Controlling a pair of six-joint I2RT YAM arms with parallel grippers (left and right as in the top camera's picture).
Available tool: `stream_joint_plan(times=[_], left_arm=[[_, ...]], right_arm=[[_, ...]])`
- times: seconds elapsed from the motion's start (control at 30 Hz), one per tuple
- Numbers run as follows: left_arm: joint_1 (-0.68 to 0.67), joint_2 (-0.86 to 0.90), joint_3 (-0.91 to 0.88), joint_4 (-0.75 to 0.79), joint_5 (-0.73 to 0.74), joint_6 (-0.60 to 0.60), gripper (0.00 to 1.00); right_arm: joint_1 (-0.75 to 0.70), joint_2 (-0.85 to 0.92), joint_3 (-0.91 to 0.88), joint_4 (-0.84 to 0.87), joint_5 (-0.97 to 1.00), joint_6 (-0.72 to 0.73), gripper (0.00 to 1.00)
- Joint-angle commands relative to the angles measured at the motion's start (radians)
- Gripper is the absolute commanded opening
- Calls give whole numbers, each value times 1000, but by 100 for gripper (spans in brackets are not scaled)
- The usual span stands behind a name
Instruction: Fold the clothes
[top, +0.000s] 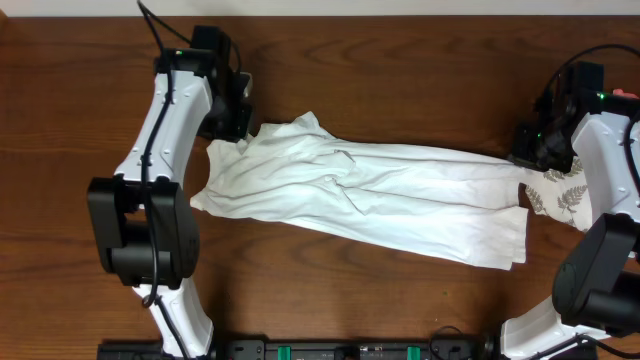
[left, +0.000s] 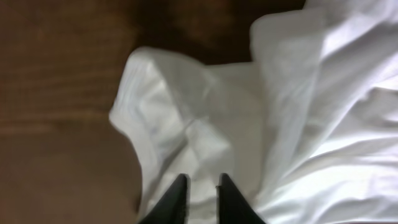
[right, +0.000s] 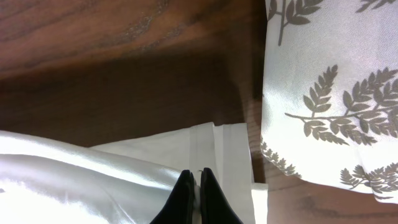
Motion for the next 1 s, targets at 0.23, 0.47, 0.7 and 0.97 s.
stream_joint_plan(times=[0.23,0.47,0.7,0.97], left_arm=[[-87,-10,3,122,-28,51,69],[-119,53,3,138,-28,65,68],[-124,135,3,144,-28,69,66],[-124,140,4,147,-28,68,6]], right_arm=[[-6,-12,-2,-2,13,-13,1],[-6,-12,-2,-1,-9,-13,1],[-6,-12,-2,-1,-9,-13,1],[-6,-12,-2,-1,-9,-13,1]])
